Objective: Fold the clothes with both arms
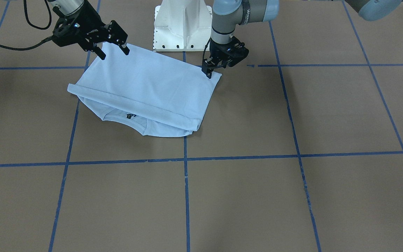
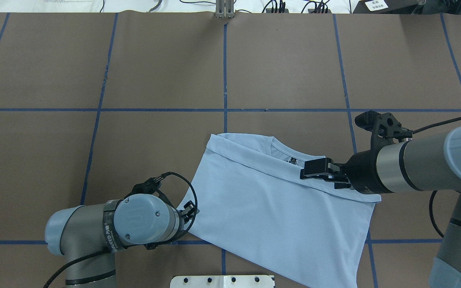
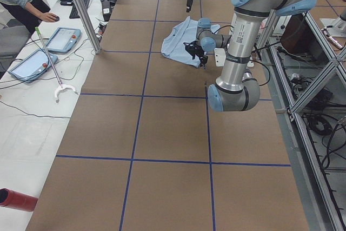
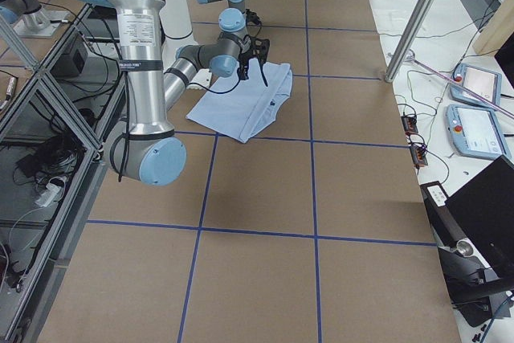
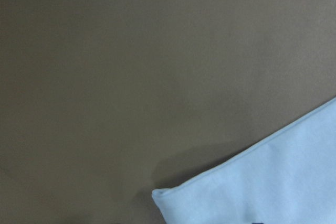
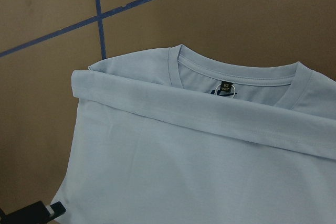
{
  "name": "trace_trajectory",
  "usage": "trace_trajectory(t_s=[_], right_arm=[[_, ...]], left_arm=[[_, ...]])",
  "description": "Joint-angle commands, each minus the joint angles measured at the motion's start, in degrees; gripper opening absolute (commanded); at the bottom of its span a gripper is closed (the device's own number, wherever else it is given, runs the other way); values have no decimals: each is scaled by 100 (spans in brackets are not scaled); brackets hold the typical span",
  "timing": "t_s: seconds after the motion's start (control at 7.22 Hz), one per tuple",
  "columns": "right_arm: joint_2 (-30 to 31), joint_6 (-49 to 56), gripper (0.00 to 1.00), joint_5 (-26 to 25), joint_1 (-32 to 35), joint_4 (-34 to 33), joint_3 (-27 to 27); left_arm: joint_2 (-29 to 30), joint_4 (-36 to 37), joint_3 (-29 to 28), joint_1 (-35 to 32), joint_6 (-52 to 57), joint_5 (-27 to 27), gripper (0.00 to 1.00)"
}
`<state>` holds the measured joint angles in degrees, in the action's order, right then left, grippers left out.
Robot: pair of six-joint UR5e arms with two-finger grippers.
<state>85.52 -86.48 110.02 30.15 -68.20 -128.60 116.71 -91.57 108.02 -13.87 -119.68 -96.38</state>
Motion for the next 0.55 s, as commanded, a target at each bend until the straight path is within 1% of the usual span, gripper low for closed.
trace_trajectory(t_s=[0.0,0.14,0.28,0.42], right_arm=[[0,0,100,-7,0,0,45],[0,0,100,-7,0,0,45],[0,0,100,-7,0,0,45],[-9,0,100,-7,0,0,45]], left_arm=[[9,-19,-79,-1,6,-4,87],[9,-19,-88,-1,6,-4,85],[18,-19,-88,-1,-2,-12,80],[9,-19,-88,7,-2,-4,61]])
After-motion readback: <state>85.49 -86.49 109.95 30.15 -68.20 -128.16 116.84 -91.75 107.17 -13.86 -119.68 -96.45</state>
